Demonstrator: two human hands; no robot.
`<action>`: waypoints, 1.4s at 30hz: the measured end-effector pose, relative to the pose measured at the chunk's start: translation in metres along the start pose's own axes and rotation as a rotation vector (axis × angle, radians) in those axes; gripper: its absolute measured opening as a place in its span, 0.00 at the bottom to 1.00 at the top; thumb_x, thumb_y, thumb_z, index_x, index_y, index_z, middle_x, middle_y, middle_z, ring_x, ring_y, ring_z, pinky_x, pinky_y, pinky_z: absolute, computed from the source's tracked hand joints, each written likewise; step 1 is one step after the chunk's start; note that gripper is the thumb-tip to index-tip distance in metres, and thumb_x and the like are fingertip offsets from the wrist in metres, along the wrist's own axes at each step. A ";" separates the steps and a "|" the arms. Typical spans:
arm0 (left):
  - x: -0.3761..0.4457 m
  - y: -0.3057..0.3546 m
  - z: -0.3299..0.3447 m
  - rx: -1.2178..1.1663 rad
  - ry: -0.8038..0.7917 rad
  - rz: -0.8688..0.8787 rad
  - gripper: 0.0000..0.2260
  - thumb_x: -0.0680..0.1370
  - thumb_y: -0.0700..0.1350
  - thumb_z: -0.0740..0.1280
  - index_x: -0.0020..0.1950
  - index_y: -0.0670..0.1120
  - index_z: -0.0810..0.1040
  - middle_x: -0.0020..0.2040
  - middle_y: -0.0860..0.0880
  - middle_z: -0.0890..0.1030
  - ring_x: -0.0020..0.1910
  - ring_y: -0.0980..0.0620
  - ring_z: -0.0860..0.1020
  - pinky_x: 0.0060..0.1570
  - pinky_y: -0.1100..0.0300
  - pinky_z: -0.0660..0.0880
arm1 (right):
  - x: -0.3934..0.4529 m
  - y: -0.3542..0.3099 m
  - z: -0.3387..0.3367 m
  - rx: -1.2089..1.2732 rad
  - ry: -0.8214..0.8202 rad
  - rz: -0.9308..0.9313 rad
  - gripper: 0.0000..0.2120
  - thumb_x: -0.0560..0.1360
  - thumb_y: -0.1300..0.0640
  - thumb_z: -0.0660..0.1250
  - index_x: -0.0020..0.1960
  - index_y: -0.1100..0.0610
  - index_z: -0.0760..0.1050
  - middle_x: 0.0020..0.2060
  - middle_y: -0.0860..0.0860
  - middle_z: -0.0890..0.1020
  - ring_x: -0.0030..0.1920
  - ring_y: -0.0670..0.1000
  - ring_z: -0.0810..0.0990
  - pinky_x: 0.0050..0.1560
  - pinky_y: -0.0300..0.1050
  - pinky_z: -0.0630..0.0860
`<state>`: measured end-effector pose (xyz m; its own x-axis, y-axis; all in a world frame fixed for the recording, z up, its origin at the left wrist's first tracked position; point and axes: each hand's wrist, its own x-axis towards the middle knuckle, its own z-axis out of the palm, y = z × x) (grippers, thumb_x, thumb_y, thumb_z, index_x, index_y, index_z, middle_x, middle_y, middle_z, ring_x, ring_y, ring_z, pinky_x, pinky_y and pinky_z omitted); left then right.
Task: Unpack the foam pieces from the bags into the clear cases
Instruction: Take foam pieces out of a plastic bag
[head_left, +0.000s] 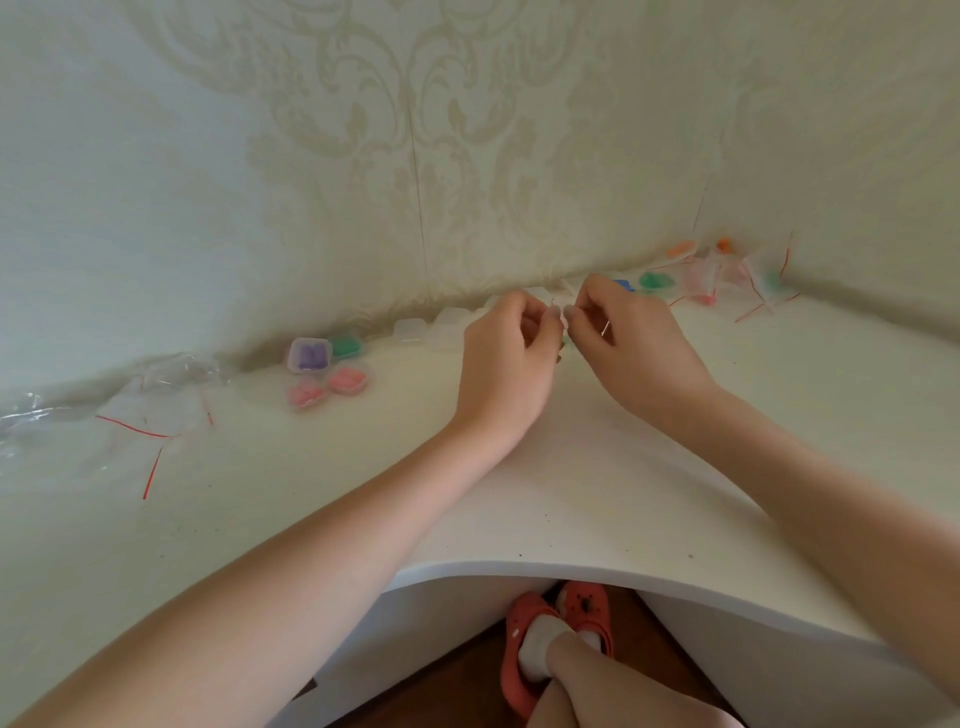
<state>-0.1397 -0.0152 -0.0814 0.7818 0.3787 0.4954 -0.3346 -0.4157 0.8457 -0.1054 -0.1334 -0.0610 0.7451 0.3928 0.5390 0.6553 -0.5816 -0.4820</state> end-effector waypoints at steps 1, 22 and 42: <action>-0.001 0.002 0.000 0.016 -0.012 0.015 0.09 0.79 0.44 0.61 0.39 0.46 0.73 0.35 0.47 0.80 0.36 0.49 0.80 0.38 0.51 0.78 | -0.001 -0.002 0.002 0.007 -0.001 0.010 0.12 0.80 0.55 0.57 0.38 0.55 0.63 0.28 0.48 0.71 0.28 0.50 0.69 0.30 0.49 0.65; 0.000 0.010 -0.006 0.517 -0.163 0.173 0.09 0.80 0.38 0.54 0.39 0.44 0.61 0.32 0.51 0.65 0.32 0.50 0.65 0.33 0.58 0.53 | -0.005 -0.011 0.008 -0.481 -0.027 -0.017 0.09 0.83 0.53 0.48 0.51 0.58 0.62 0.33 0.53 0.69 0.34 0.61 0.72 0.31 0.47 0.60; -0.004 0.003 -0.001 0.516 0.001 0.557 0.13 0.80 0.44 0.55 0.41 0.38 0.71 0.31 0.45 0.70 0.27 0.47 0.66 0.29 0.58 0.59 | 0.000 -0.001 -0.002 -0.385 -0.117 -0.026 0.12 0.78 0.56 0.56 0.50 0.56 0.78 0.73 0.46 0.64 0.69 0.53 0.65 0.44 0.45 0.67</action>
<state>-0.1439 -0.0168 -0.0806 0.5687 -0.0003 0.8225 -0.3911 -0.8799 0.2700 -0.1062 -0.1343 -0.0589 0.7525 0.4767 0.4544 0.5964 -0.7859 -0.1634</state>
